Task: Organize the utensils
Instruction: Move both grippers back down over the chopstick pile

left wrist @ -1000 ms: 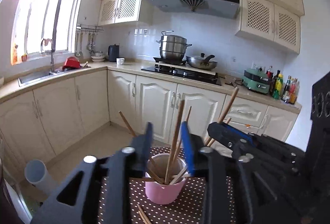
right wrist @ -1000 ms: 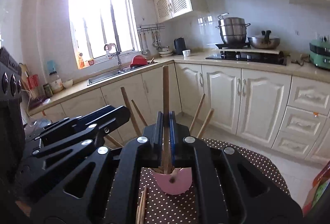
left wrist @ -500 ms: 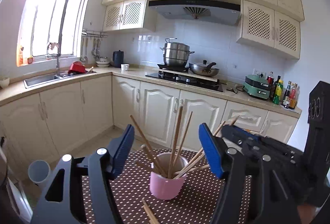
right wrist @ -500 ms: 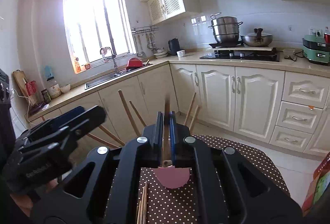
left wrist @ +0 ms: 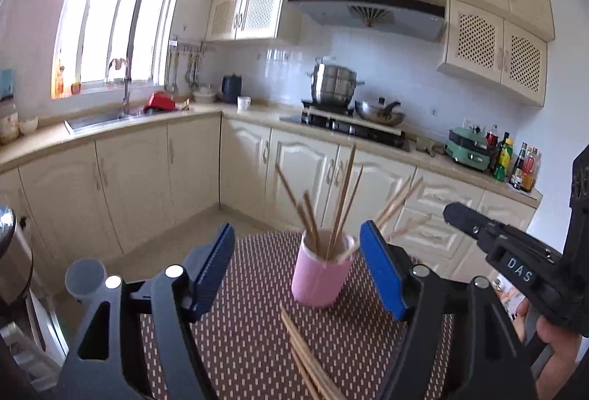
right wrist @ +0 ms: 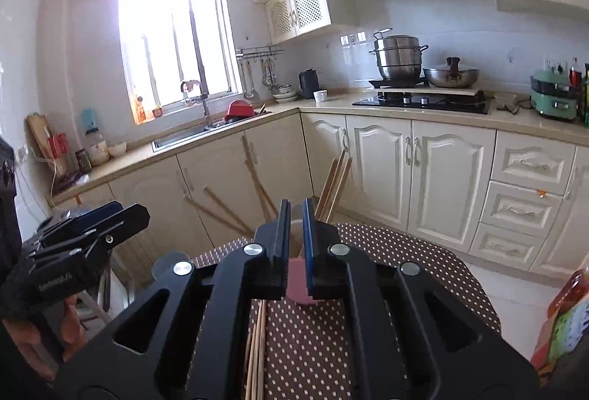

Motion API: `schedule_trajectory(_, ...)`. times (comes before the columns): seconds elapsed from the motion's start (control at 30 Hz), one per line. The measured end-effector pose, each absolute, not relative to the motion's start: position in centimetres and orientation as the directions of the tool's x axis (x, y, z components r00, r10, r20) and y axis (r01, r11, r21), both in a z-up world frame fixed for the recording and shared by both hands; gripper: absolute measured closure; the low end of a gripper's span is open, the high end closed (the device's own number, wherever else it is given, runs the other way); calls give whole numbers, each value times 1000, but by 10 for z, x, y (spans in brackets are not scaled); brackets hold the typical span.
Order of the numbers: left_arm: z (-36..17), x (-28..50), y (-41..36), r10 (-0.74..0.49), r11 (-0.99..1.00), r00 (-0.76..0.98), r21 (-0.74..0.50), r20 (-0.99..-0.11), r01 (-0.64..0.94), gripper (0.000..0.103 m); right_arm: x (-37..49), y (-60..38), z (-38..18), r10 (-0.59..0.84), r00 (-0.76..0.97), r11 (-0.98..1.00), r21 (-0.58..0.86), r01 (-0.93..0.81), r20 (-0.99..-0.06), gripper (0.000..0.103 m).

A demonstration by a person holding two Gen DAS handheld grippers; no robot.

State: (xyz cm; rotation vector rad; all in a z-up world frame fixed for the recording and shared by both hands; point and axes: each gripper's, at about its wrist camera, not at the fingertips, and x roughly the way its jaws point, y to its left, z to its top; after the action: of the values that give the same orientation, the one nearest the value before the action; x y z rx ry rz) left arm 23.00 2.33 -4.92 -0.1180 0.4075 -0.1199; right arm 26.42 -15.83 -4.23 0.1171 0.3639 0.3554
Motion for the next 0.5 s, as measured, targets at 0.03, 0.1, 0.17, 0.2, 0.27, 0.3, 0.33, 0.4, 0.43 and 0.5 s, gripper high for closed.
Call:
schedule_trajectory(0.03,-55,229,25,-151,984,901,-146,-406,99,34,260,-157,-44,360,872,932,166,-322,-332,95)
schedule_trajectory(0.1,-69,226,30,-172,980,871,-170,-460,104,34,250,-152,-52,364,864,931,140,-336,-347,95)
schedule_trajectory(0.17,-84,226,32,-178,979,846,-177,-503,100,34,241,-146,-61,358,859,933,112,-342,-366,95)
schedule_trajectory(0.2,-92,227,33,-177,979,832,-179,-525,96,34,237,-142,-68,359,852,932,96,-350,-382,95)
schedule_trajectory(0.27,-112,231,32,-182,979,790,-183,-585,90,34,233,-138,-82,365,833,928,91,-361,-416,95)
schedule_trajectory(0.3,-122,234,32,-191,977,764,-195,-616,87,34,234,-137,-88,367,824,927,96,-363,-431,95)
schedule_trajectory(0.33,-133,237,32,-205,974,736,-211,-645,86,34,234,-137,-95,371,813,925,101,-366,-448,95)
schedule_trajectory(0.4,-151,244,30,-231,967,686,-238,-690,87,34,234,-137,-108,369,797,925,103,-367,-478,95)
schedule_trajectory(0.43,-163,249,29,-235,967,649,-245,-724,77,34,236,-136,-115,367,785,925,104,-366,-500,95)
schedule_trajectory(0.5,-183,256,26,-253,962,586,-263,-770,69,34,238,-136,-128,368,766,924,112,-366,-528,95)
